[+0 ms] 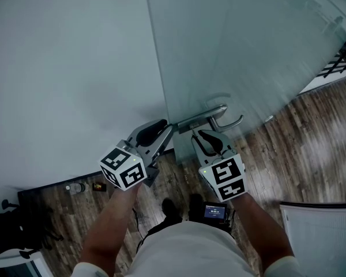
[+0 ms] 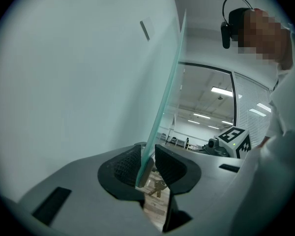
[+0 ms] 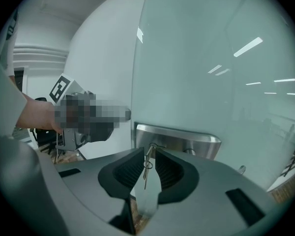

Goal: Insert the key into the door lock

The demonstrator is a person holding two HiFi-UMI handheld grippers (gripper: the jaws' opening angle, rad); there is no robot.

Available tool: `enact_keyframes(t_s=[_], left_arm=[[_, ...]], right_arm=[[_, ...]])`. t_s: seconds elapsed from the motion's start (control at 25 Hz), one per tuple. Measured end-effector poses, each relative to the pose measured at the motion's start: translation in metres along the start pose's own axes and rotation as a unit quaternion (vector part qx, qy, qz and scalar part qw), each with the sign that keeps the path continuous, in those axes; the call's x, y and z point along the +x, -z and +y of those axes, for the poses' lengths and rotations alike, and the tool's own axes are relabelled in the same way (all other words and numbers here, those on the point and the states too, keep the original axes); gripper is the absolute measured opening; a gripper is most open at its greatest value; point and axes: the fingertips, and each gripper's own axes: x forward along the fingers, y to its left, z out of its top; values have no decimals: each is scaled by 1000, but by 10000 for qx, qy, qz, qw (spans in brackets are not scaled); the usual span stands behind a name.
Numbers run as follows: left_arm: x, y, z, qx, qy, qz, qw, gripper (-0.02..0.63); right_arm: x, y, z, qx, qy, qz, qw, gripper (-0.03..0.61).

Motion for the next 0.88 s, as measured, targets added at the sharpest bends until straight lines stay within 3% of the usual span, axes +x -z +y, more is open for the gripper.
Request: enact_keyframes(t_s=[0.52,0.88], left_arm=[[-15,-4,-6,-7,-66,-58,10000,95],[-28,-6,-20,139,-115,-42,9998,55]], right_arm=[[-18,-6,-6,201,107,-132,9997,72],[-30,-9,-9,263,155,-209,9993,69]])
